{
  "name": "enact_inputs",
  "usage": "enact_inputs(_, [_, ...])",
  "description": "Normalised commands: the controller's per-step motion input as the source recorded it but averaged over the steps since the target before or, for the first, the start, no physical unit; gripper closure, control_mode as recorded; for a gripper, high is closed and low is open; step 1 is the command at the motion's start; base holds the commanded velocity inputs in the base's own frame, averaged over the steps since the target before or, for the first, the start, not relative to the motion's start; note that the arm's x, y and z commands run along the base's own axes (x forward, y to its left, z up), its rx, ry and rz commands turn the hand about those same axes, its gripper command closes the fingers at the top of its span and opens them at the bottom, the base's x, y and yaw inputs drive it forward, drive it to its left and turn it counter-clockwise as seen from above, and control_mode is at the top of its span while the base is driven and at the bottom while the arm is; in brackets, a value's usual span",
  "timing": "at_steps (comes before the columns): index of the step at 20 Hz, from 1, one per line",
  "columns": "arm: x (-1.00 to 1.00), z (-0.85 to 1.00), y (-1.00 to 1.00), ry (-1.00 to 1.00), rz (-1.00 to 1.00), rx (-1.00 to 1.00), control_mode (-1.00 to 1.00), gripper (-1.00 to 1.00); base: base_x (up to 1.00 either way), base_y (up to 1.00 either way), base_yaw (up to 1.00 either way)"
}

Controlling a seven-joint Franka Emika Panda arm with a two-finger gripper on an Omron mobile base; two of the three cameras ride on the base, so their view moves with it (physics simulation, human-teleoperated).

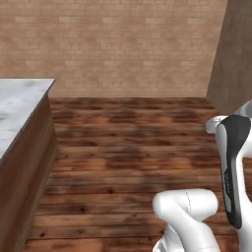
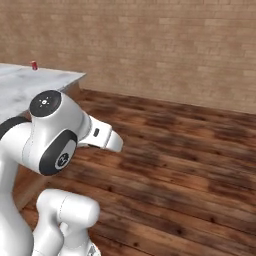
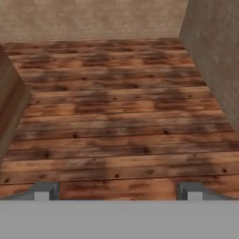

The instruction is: Four empty soda cans are scattered around the kitchen. Gather all the cans and cluster them next to the stove for recycling.

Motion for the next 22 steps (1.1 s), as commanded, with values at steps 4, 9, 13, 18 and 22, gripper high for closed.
enact_inputs(4, [0.0,0.0,0.0,0.0,0.0,0.0,1.0,-1.0,1.0,-0.82,0.0])
enact_inputs(9, [0.0,0.0,0.0,0.0,0.0,0.0,1.0,-1.0,1.0,-0.61,0.0])
enact_inputs(13, [0.0,0.0,0.0,0.0,0.0,0.0,1.0,-1.0,1.0,-0.45,0.01])
enact_inputs(18, [0.0,0.0,0.0,0.0,0.0,0.0,1.0,-1.0,1.0,-0.27,0.03])
enact_inputs(22, [0.0,0.0,0.0,0.0,0.0,0.0,1.0,-1.0,1.0,-0.18,0.04])
